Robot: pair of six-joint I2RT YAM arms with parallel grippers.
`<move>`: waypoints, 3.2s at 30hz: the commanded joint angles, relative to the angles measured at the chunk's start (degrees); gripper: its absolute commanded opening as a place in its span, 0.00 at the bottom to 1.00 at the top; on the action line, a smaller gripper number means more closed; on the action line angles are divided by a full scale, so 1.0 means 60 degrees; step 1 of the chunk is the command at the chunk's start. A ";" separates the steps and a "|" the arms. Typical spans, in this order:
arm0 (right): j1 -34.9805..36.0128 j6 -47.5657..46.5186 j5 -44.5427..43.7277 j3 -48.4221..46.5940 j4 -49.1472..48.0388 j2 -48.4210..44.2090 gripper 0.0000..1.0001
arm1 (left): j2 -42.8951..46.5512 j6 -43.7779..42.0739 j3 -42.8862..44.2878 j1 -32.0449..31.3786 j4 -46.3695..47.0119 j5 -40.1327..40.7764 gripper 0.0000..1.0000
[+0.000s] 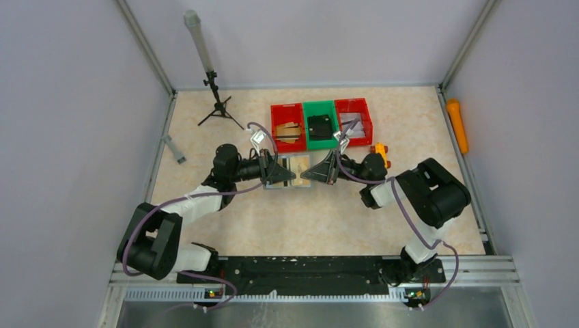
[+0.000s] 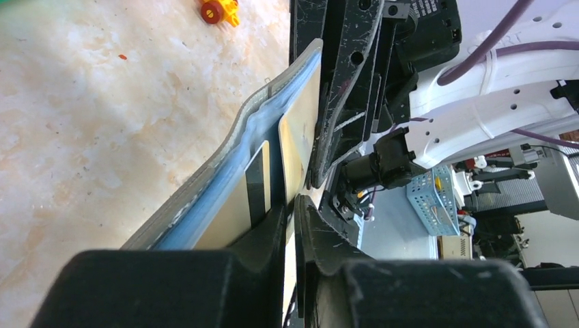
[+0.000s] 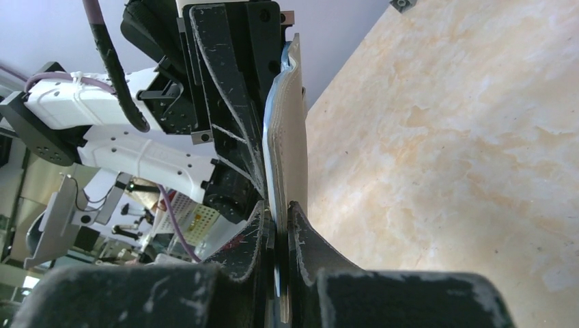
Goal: Take the credit cards out of the card holder
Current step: Remove the credit card from the card holder.
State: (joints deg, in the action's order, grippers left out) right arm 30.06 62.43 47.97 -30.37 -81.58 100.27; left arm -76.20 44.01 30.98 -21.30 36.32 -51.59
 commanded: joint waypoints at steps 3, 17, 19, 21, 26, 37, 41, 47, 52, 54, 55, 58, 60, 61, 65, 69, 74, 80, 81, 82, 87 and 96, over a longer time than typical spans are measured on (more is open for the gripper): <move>0.0030 0.0575 0.0560 -0.0085 -0.2300 0.0093 0.13 | 0.0285 0.0011 -0.0108 0.0128 0.0523 0.0168 0.06; -0.0299 0.0560 0.0268 0.0229 -0.2332 -0.0100 0.21 | 0.0336 0.0176 -0.0254 0.0495 0.0488 0.0264 0.00; -0.0342 0.0579 0.0246 0.0243 -0.2352 -0.0098 0.18 | 0.0366 0.0184 -0.0267 0.0524 0.0493 0.0264 0.00; -0.0367 0.0580 0.0225 0.0266 -0.2304 -0.0099 0.10 | 0.0374 0.0184 -0.0291 0.0553 0.0487 0.0250 0.00; -0.0465 0.0643 0.0224 0.0290 -0.2355 -0.0099 0.00 | 0.0303 0.0316 -0.0286 0.0604 0.0645 0.0151 0.00; -0.0558 0.0976 0.0222 0.0303 -0.2778 0.0039 0.00 | 0.0008 0.1008 -0.0428 0.0658 0.1879 -0.0519 0.06; -0.0558 0.1067 0.0253 0.0305 -0.2842 0.0065 0.00 | -0.0256 0.1495 -0.0513 0.0664 0.2752 -0.0704 0.03; -0.0686 0.1034 0.0164 0.0416 -0.2774 -0.0022 0.00 | 0.0113 0.0843 -0.0460 0.0708 0.1650 -0.0290 0.01; -0.0957 0.1100 0.0092 0.0538 -0.2825 -0.0063 0.00 | 0.0586 0.0183 -0.0410 0.0723 0.0552 0.0231 0.00; -0.0979 0.1092 0.0092 0.0560 -0.2836 -0.0071 0.00 | 0.0618 0.0117 -0.0403 0.0750 0.0442 0.0306 0.00; -0.0975 0.1084 0.0092 0.0564 -0.2833 -0.0051 0.00 | 0.0605 0.0121 -0.0392 0.0752 0.0434 0.0308 0.00; -0.0981 0.1103 0.0106 0.0541 -0.2842 -0.0053 0.00 | 0.0486 0.0209 -0.0361 0.0767 0.0478 0.0229 0.00; -0.0982 0.1093 0.0092 0.0563 -0.2839 -0.0095 0.00 | 0.0442 0.0248 -0.0359 0.0792 0.0540 0.0203 0.00; -0.0984 0.1075 0.0090 0.0577 -0.2826 -0.0096 0.00 | 0.0453 0.0243 -0.0375 0.0807 0.0543 0.0209 0.00; -0.0980 0.1104 0.0106 0.0563 -0.2863 -0.0086 0.07 | 0.0350 0.0231 -0.0336 0.0812 0.0539 0.0163 0.00; -0.0851 0.1053 0.0120 0.0523 -0.2860 -0.0078 0.26 | -0.0019 0.0542 -0.0311 0.0772 0.0998 -0.0072 0.00; -0.0685 0.0804 0.0205 0.0378 -0.2433 -0.0100 0.30 | -0.0494 0.0940 -0.0221 0.0580 0.1576 -0.0325 0.00; -0.0640 0.0561 0.0167 0.0297 -0.1877 -0.0093 0.33 | -0.0509 0.0939 -0.0202 0.0498 0.1566 -0.0305 0.00; -0.0604 0.0472 0.0158 0.0258 -0.1695 -0.0086 0.34 | -0.0545 0.0928 -0.0187 0.0469 0.1561 -0.0320 0.00; -0.0577 0.0386 0.0144 0.0221 -0.1537 -0.0073 0.36 | -0.0579 0.0929 -0.0160 0.0429 0.1564 -0.0336 0.00; -0.0479 -0.0008 0.0028 0.0184 -0.0933 -0.0049 0.48 | -0.0627 0.0942 -0.0106 0.0307 0.1599 -0.0370 0.00; -0.0369 -0.0264 0.0001 0.0023 -0.0378 0.0056 0.39 | -0.0717 0.1067 -0.0061 0.0207 0.1809 -0.0564 0.00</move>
State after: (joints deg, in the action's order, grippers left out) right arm 26.98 62.78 48.10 -28.03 -82.24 100.99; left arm -80.40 49.98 28.40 -19.70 42.76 -53.32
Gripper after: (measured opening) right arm 0.409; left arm 0.004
